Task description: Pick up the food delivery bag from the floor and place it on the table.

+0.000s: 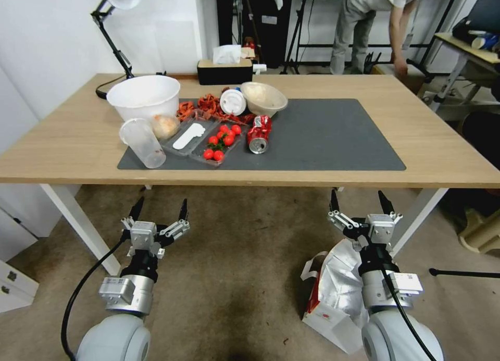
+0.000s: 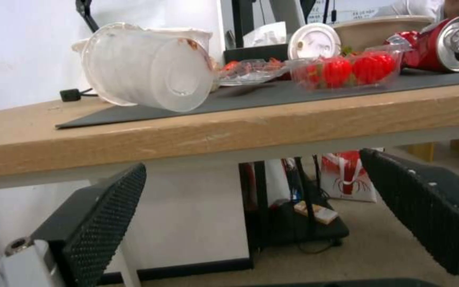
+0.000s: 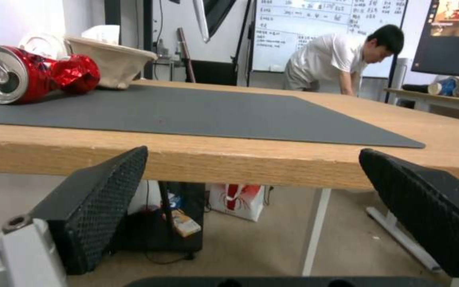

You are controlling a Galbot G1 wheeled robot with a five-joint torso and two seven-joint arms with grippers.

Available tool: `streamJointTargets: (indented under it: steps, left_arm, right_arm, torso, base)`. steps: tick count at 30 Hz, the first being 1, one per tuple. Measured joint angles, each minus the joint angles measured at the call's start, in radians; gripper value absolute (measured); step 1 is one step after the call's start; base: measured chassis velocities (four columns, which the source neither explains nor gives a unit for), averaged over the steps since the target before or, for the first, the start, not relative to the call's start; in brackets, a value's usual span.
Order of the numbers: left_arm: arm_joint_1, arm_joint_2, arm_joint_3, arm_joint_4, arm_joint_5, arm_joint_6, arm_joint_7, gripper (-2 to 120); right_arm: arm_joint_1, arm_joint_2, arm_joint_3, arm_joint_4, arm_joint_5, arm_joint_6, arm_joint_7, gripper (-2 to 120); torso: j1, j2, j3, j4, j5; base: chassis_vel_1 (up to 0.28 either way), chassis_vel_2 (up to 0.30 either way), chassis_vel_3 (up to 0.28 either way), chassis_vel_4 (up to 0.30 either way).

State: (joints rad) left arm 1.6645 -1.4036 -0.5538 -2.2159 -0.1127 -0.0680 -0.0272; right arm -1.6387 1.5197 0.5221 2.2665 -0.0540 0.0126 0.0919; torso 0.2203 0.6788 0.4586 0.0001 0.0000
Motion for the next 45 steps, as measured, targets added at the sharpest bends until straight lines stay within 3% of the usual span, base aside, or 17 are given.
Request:
streamJointTargets:
  steps: [45]
  left_arm:
    - [-0.011,0.009,0.004,0.017,0.000,-0.001,0.006,100]
  right_arm:
    - [-0.003,0.005,0.011,-0.008,-0.002,0.013,0.003,100]
  torso:
    - [-0.074,-0.190,-0.117,0.0000,0.0000]
  base:
    - [0.000,0.000,0.000,0.000]
